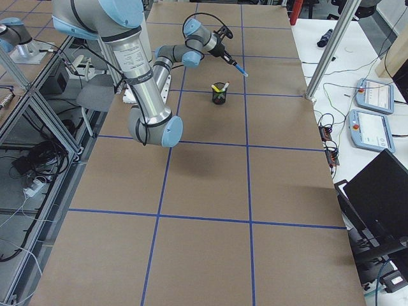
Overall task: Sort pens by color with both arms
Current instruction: 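Lift the blue marker out of the cup, moving farther from the robot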
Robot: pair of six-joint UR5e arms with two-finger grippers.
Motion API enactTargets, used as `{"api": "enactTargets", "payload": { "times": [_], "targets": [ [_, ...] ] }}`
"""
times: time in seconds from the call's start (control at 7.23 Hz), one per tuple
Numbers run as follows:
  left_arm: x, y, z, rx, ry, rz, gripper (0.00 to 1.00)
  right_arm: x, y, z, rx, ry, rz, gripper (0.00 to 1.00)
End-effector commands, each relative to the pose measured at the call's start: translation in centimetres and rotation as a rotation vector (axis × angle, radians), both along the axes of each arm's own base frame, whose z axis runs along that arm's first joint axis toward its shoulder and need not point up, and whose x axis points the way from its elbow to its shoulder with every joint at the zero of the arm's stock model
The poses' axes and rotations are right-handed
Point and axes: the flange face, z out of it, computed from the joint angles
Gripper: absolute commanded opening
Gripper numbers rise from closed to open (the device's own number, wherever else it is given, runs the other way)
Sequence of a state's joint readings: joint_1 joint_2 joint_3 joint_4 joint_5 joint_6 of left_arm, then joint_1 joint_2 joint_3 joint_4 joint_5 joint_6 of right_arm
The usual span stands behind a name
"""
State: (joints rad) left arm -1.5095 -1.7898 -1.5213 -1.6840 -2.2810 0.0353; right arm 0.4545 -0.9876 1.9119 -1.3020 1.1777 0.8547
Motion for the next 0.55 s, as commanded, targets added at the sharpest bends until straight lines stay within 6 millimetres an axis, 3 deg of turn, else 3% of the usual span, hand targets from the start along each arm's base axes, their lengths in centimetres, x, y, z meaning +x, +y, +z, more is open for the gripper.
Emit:
{"api": "enactTargets", "payload": {
  "times": [0.0, 0.41],
  "targets": [
    [0.0, -0.1, -0.2, 0.004, 0.000, 0.000, 1.00, -0.3, -4.7, 3.8, -0.040, 0.027, 0.151, 0.00],
    [0.0, -0.1, -1.1, 0.000, 0.007, -0.023, 1.00, -1.4, -10.3, 9.0, -0.056, 0.108, 0.289, 0.00]
  ]
}}
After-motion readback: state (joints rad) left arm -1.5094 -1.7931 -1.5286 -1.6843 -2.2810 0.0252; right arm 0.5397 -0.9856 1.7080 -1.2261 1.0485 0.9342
